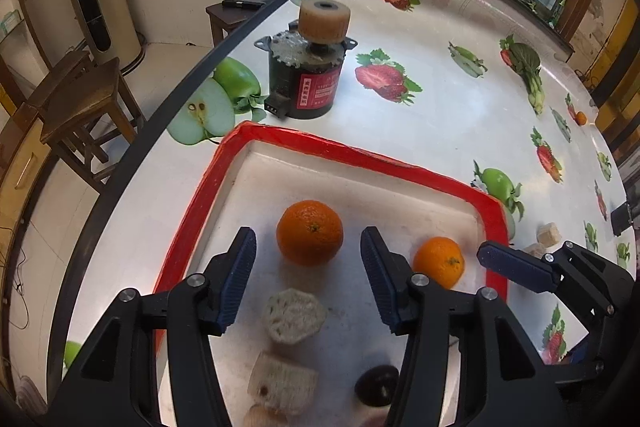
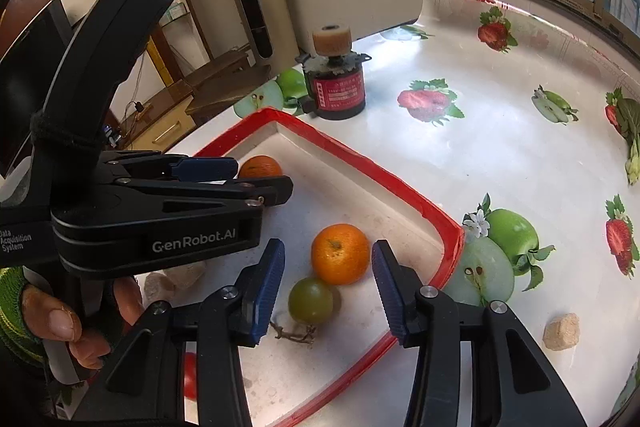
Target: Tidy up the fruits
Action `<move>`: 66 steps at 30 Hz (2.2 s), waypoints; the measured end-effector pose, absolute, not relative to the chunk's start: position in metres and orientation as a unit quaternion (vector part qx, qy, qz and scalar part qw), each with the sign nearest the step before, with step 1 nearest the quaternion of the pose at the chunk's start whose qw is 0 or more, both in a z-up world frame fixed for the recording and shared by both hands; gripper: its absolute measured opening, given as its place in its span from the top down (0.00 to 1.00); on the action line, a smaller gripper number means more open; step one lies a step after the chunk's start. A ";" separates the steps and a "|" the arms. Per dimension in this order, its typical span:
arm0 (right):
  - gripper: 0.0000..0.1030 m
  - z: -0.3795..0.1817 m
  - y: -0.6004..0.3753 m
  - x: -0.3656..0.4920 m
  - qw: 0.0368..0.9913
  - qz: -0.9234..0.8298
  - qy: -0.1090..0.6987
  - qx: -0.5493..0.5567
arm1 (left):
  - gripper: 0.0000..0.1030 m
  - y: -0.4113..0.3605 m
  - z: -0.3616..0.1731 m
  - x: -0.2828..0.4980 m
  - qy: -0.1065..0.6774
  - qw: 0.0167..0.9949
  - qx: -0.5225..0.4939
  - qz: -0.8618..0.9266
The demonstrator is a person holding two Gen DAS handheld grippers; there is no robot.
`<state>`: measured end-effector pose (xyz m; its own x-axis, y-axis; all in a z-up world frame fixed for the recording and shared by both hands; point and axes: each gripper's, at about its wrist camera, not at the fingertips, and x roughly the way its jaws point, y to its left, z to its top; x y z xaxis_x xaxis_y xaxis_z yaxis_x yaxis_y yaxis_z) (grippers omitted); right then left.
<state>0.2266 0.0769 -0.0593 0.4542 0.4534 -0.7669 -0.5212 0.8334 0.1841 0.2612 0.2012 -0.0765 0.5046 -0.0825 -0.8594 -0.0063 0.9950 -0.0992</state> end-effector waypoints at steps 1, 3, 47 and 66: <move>0.54 -0.057 0.076 0.224 0.852 0.289 0.435 -0.041 | 0.48 0.202 -0.073 0.256 0.493 0.869 -0.045 -0.022; 0.53 -0.051 0.073 0.218 0.853 0.293 0.429 -0.046 | 0.48 0.202 -0.066 0.246 0.482 0.875 -0.047 -0.025; 0.16 -0.030 0.006 0.060 0.798 0.456 0.354 -0.174 | 0.19 0.159 -0.010 0.026 0.363 0.932 0.008 -0.007; 0.16 -0.031 0.017 0.050 0.790 0.468 0.339 -0.205 | 0.19 0.154 -0.009 0.011 0.358 0.934 0.018 -0.008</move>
<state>0.0502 0.0168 -0.0313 0.3315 0.6001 -0.7280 -0.8787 0.4772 -0.0067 0.0107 0.1539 -0.0086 0.7442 -0.0018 -0.6679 0.0274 0.9992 0.0279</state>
